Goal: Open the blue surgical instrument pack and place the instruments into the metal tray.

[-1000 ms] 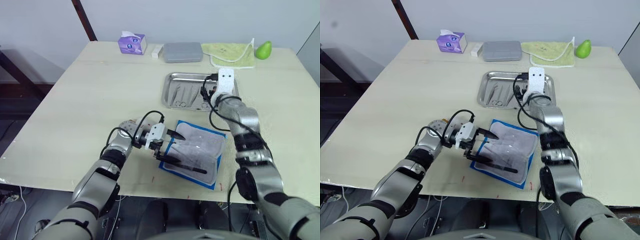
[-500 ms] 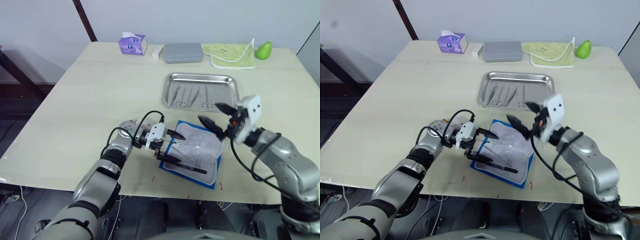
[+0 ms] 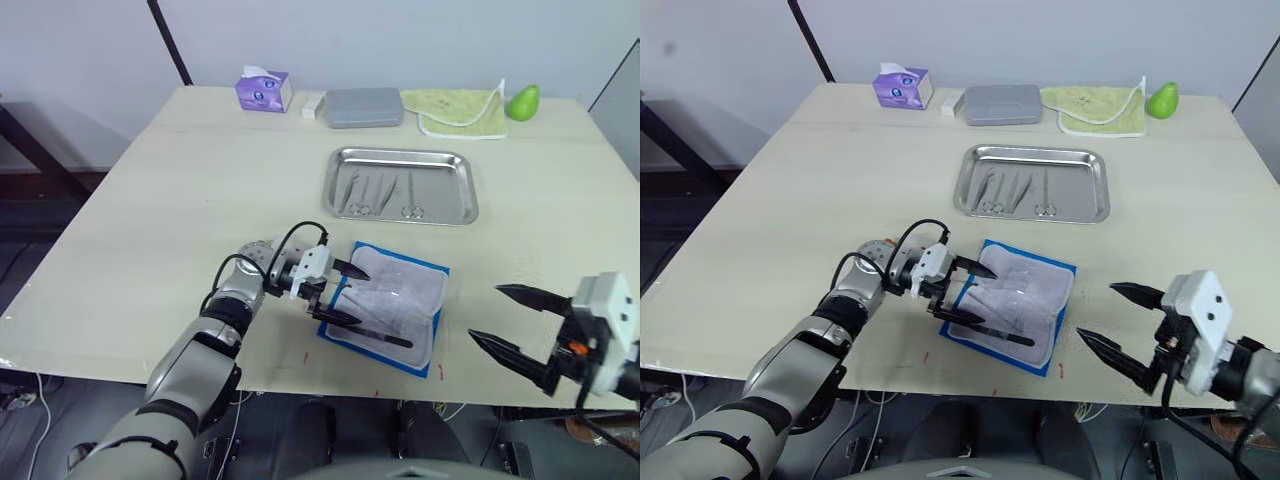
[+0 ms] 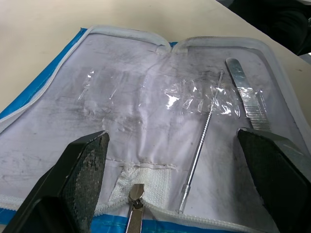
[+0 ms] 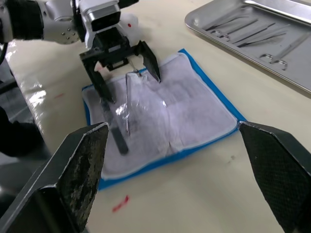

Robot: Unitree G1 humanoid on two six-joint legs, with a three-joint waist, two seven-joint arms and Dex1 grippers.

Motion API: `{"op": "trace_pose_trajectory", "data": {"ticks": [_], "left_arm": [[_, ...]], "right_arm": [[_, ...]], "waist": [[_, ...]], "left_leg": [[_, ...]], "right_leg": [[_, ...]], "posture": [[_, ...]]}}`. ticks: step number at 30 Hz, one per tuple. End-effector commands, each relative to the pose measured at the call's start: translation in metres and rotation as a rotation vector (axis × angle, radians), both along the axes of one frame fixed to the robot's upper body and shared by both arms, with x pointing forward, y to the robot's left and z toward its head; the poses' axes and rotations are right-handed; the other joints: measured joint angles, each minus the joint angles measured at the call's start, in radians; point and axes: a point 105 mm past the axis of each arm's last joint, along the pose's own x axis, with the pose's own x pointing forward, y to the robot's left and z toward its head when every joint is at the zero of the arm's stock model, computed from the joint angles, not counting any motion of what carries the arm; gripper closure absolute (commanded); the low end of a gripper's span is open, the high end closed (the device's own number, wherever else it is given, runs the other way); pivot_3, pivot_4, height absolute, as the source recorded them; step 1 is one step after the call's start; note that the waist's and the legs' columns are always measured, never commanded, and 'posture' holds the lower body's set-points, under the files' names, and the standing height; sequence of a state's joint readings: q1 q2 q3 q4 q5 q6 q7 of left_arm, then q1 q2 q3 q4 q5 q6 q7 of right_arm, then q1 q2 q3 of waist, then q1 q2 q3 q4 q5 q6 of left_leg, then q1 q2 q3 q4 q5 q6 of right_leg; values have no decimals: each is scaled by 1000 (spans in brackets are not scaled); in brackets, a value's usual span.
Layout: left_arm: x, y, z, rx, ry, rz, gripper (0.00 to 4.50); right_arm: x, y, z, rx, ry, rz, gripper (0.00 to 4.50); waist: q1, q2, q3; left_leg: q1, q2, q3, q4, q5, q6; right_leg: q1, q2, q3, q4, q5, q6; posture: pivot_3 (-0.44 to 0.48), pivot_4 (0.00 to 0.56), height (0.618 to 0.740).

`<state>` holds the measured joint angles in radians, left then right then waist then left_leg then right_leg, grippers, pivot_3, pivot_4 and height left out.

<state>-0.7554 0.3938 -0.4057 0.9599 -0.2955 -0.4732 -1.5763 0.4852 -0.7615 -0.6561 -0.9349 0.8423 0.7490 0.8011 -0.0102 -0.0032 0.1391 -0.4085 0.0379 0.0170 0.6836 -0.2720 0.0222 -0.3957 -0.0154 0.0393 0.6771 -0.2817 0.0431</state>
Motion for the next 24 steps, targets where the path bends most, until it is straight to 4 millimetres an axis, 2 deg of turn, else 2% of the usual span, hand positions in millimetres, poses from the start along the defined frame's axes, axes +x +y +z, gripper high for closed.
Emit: {"op": "trace_pose_trajectory", "data": {"ticks": [1, 5, 9, 20, 24], "left_arm": [[-14, 9, -23, 80, 88, -35, 0], [-14, 10, -22, 82, 87, -36, 0], [-16, 13, -23, 86, 87, -39, 0], [-18, 15, -22, 96, 88, -52, 0], [-19, 16, -22, 95, 91, -55, 0]], "right_arm": [[-11, -2, 12, -35, -46, 37, 24], [-21, -6, 14, -68, -28, 61, 24], [-23, 1, 14, -73, -26, 83, 24], [13, 60, -24, -107, -27, 214, 24], [26, 73, -38, -104, -8, 216, 24]], "waist": [[0, -1, 0], [0, -1, 1], [-2, -2, 1], [-3, -5, 2], [-3, -6, 3]], "left_leg": [[0, 0, 0, 0, 0, 0], [1, 0, 1, 0, 0, 0], [1, 0, 1, -1, 0, 0], [2, 1, 2, -2, 0, 0], [2, 1, 2, -2, 0, 0]], "right_leg": [[0, 0, 0, 0, 0, 0], [0, 0, 1, 0, 0, 0], [0, 0, 1, 0, 0, 0], [0, 1, 3, 0, 1, -2], [0, 1, 3, -1, 1, -2]], "posture": [[0, 150, 736], [0, 150, 736], [0, 150, 736], [0, 150, 736], [0, 150, 736]]}}
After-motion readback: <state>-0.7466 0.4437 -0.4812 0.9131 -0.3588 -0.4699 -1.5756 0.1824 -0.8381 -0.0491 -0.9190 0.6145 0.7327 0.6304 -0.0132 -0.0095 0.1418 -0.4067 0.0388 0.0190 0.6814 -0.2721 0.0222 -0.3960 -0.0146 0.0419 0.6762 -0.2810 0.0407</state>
